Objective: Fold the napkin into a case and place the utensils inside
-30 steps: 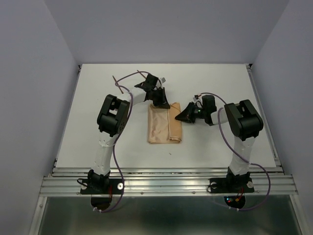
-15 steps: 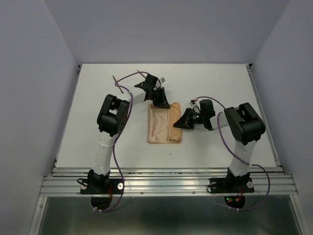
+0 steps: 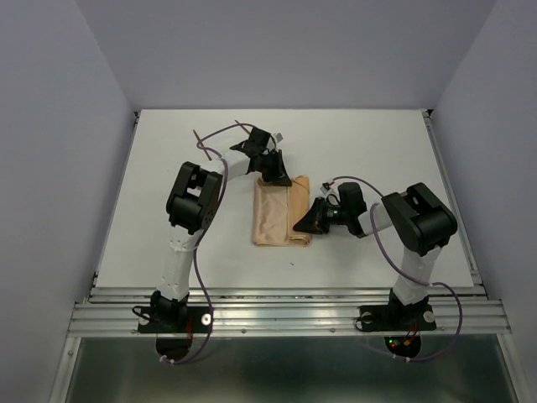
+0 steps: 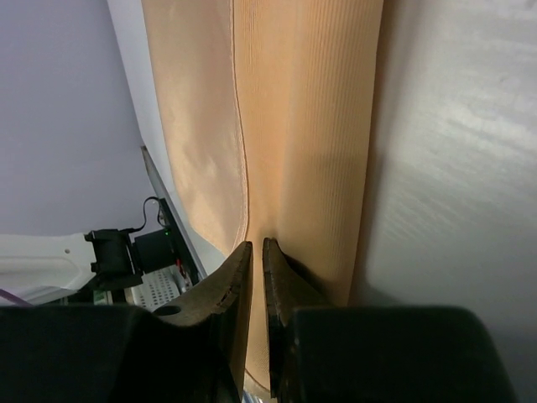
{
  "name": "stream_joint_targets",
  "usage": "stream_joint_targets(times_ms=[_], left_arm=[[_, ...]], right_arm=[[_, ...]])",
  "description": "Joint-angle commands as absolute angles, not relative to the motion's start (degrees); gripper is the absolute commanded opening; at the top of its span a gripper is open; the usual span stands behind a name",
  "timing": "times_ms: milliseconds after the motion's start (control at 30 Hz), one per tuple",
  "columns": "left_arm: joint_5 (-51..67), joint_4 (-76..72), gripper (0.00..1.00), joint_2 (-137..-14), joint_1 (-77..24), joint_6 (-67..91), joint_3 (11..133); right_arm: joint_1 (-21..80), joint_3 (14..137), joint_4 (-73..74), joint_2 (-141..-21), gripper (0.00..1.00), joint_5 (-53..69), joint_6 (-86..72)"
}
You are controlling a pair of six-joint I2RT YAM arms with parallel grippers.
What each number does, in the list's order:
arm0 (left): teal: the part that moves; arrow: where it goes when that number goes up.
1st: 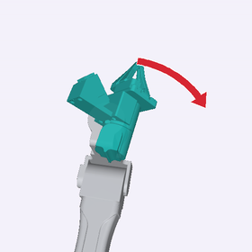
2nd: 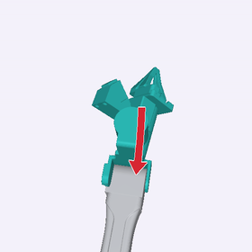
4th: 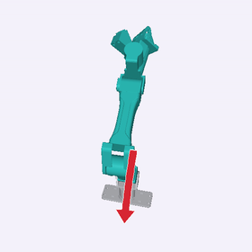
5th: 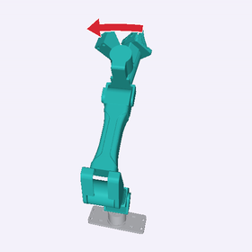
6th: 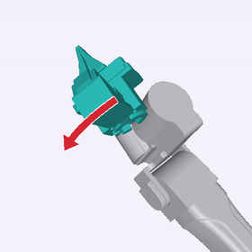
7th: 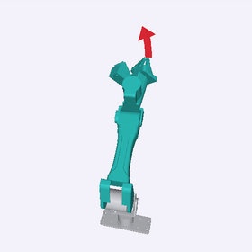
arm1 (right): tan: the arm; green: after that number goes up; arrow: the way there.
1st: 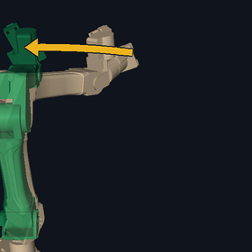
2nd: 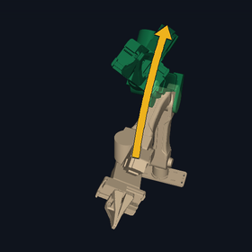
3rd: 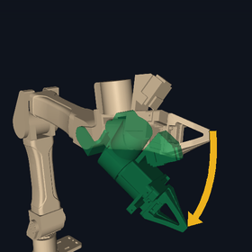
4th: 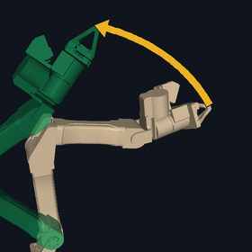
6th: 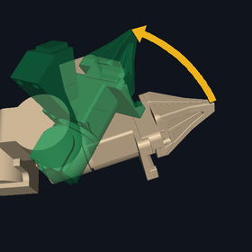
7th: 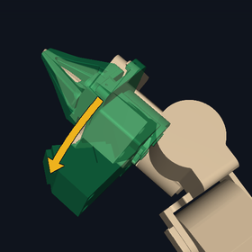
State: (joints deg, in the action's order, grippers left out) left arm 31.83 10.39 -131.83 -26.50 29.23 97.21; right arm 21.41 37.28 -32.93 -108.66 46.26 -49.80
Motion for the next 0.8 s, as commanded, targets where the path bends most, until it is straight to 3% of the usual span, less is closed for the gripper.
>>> stream_joint_targets(times_ms=[0,467,767], left_arm=[[27.0,12.0,0.0,-133.3,-25.8,27.6,95.2],[26.7,11.9,0.0,-133.5,-25.8,27.8,95.0],[26.6,11.9,0.0,-133.7,-25.8,27.9,95.1]], right_arm=[[23.3,33.8,-36.3,-108.0,0.16,43.9,-51.5],[26.0,28.7,-41.0,-106.2,0.16,41.9,-54.5],[26.5,25.8,-46.3,-112.3,0.15,40.6,-56.2]])
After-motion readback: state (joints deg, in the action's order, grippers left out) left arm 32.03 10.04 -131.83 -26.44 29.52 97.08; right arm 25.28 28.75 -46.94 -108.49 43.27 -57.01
